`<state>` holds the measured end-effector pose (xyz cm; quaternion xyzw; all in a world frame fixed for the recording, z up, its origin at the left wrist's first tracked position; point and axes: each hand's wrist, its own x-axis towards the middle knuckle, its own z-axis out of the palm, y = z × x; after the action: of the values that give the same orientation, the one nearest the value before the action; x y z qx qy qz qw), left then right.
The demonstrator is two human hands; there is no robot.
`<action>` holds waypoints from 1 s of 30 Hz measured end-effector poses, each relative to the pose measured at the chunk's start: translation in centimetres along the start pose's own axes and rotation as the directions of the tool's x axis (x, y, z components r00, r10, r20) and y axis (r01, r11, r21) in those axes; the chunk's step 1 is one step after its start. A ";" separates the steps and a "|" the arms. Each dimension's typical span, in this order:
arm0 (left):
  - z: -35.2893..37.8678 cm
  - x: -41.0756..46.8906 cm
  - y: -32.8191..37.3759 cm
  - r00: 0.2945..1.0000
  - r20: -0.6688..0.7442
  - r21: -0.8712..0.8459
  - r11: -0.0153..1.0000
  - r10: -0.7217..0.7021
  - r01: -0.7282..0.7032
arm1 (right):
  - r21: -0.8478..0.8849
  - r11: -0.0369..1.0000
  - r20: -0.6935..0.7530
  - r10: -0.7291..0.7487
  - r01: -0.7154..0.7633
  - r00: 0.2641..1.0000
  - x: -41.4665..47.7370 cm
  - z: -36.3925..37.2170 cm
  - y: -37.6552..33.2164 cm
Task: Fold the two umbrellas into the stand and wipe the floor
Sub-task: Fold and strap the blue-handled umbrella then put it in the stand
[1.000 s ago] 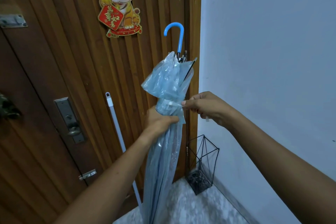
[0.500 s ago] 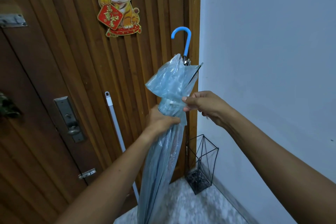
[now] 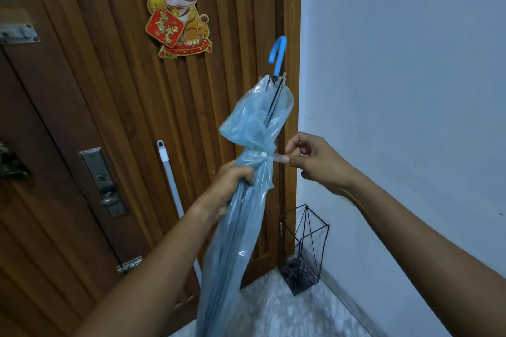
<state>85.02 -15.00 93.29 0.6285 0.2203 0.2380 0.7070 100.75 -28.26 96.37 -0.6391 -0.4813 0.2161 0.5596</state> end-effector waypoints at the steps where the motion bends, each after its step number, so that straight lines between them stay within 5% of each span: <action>1: 0.0 -0.2 0.1 0.999 0.032 -0.038 0.999 -0.021 0.022 | -0.013 1.000 0.031 -0.008 0.009 0.999 0.0 0.0 0.0; 10: 0.3 -0.5 0.7 0.843 0.527 -0.266 0.922 -0.105 0.281 | 0.249 0.959 0.378 0.030 -0.133 0.925 -0.1 0.6 -0.2; 12: 0.5 -0.6 0.8 0.828 0.555 -0.241 0.938 -0.079 0.251 | 0.272 0.957 0.346 0.001 -0.101 0.938 -0.6 1.1 -0.8; 15: -0.6 -0.2 0.6 0.934 0.355 -0.137 0.986 -0.045 0.100 | 0.211 0.977 0.123 -0.014 -0.012 0.992 -1.0 1.9 -1.1; 19: 0.2 -0.7 0.0 0.954 0.301 0.124 0.991 0.008 -0.047 | -0.038 0.997 -0.159 -0.069 0.064 0.985 -0.3 2.9 0.1; 21: 2.3 -0.6 -1.2 0.968 0.176 0.301 0.927 0.177 -0.224 | -0.206 0.975 -0.182 -0.117 0.078 0.976 -0.1 3.9 0.2; 23: 3.6 -0.2 -2.5 0.961 -0.042 0.321 0.914 0.274 -0.246 | -0.281 0.958 -0.131 -0.100 0.060 0.986 0.0 4.5 -0.3; 26: 3.3 -0.2 -3.0 0.914 -0.317 0.275 0.947 0.253 -0.167 | -0.280 0.960 -0.006 -0.032 0.029 0.999 -0.1 3.3 -1.4; 30: 2.3 -0.7 -1.6 0.930 -0.339 0.220 0.973 0.138 -0.064 | -0.095 0.994 0.024 -0.046 0.048 0.999 -0.9 1.4 -2.3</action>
<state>85.95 -17.42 91.99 0.6556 0.3339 0.3590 0.5743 98.32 -28.57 97.89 -0.6511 -0.5123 0.1866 0.5280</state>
